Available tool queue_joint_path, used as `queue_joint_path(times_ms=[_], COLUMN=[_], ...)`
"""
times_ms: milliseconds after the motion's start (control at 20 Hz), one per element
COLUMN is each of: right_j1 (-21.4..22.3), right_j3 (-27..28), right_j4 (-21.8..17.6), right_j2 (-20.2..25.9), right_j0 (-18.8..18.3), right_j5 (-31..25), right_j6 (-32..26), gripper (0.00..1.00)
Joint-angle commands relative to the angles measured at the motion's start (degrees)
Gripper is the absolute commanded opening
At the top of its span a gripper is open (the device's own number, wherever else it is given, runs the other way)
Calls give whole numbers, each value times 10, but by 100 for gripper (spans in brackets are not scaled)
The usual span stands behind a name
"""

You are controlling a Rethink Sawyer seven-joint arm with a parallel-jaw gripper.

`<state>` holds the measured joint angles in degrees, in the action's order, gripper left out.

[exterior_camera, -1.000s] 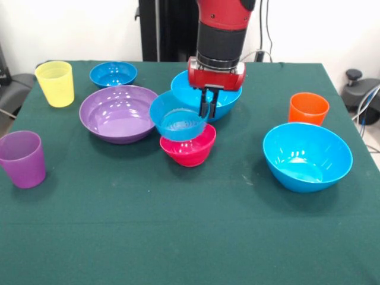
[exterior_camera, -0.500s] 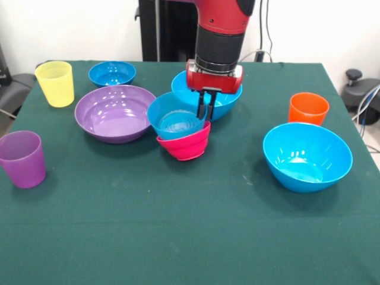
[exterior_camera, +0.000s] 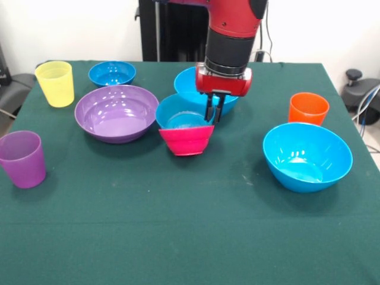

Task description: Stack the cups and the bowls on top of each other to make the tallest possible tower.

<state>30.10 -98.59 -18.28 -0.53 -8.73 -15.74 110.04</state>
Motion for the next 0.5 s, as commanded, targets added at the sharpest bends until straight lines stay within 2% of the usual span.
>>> queue_joint_path(times_ms=[50, 250, 500], right_j1=[-6, 24, 101], right_j3=[43, 18, -35], right_j4=[5, 17, 29], right_j2=[18, 25, 38], right_j0=[26, 25, 15], right_j5=[1, -20, -71], right_j6=[56, 57, 39], gripper=[0, 0, 0])
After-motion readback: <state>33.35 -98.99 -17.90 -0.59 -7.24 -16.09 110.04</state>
